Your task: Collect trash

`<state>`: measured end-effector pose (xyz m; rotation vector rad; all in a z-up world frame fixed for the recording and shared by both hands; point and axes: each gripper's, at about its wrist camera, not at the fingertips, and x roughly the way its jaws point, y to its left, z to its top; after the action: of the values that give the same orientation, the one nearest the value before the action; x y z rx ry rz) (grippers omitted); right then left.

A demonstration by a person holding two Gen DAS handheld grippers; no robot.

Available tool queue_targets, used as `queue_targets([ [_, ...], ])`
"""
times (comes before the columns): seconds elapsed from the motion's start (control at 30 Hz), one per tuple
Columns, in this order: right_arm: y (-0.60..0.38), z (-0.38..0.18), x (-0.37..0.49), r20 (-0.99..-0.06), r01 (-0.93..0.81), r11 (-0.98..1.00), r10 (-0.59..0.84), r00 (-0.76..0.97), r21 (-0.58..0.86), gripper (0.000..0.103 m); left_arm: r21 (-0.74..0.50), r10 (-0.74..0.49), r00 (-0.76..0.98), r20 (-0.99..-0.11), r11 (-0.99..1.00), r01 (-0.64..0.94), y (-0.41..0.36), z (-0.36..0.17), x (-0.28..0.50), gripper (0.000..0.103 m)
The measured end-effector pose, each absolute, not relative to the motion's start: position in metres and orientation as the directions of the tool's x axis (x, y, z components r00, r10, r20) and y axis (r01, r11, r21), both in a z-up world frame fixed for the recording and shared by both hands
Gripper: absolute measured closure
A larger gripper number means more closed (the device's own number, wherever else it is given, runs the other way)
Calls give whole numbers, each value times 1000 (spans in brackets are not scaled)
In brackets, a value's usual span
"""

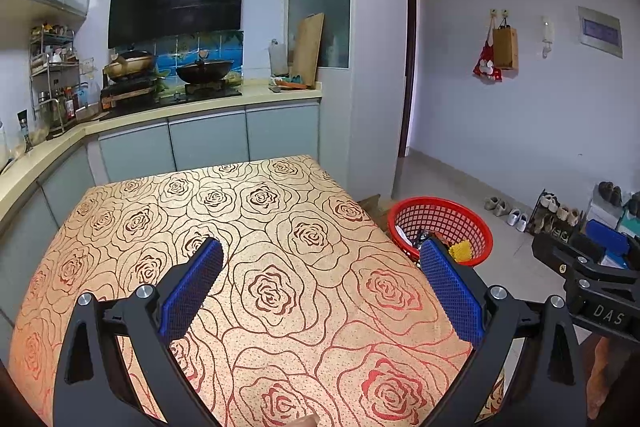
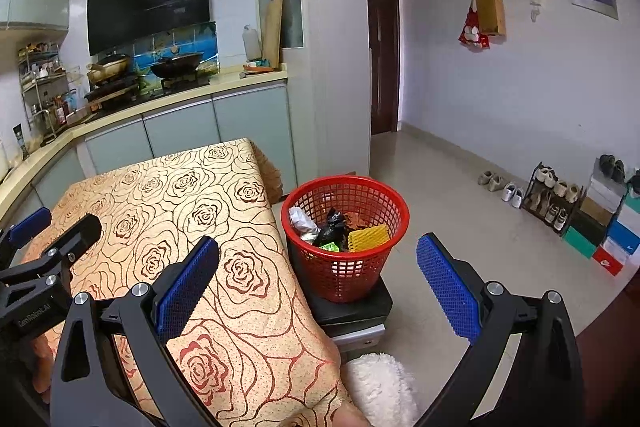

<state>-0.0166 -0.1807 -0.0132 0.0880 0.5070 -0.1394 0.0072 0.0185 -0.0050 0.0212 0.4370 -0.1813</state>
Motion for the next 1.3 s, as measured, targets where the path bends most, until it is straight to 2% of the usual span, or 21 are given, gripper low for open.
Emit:
queue_targets([
  [1.3, -180, -20, -17, -498, 157, 986, -109, 860, 54, 7, -25, -168, 886, -432, 984, 175, 20, -7, 9, 8],
])
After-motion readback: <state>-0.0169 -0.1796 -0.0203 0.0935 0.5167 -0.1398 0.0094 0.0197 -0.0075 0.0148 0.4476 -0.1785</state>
